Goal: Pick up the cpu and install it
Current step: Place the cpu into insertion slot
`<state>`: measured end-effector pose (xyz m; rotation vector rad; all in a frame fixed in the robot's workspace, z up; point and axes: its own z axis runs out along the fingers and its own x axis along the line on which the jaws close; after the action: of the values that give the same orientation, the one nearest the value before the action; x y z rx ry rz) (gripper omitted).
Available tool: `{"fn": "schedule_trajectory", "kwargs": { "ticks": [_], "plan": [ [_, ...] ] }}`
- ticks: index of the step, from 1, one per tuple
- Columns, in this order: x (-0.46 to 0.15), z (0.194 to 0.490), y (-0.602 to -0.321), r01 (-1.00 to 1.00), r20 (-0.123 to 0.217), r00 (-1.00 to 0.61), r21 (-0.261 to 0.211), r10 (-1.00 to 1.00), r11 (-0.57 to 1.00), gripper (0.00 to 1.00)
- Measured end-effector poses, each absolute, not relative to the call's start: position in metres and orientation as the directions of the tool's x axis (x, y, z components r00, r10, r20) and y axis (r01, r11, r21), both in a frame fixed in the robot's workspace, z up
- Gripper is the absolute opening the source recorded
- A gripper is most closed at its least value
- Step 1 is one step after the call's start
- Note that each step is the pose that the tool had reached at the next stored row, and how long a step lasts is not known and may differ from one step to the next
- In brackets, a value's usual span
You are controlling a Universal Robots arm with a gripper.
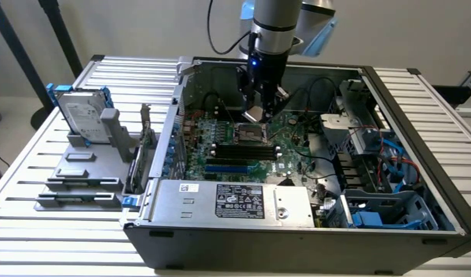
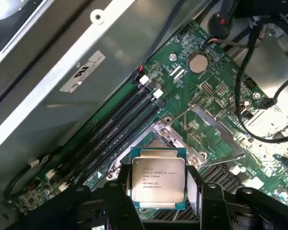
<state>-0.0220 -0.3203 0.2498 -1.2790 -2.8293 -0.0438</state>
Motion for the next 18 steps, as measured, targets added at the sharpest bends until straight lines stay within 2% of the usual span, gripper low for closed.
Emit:
{"fn": "schedule_trajectory", "kwargs": {
  "ticks": [18],
  "plan": [
    [-0.022,0.2415,-0.3203,0.904,0.05,-0.428,0.001,0.903,0.428,0.55]
  ]
}}
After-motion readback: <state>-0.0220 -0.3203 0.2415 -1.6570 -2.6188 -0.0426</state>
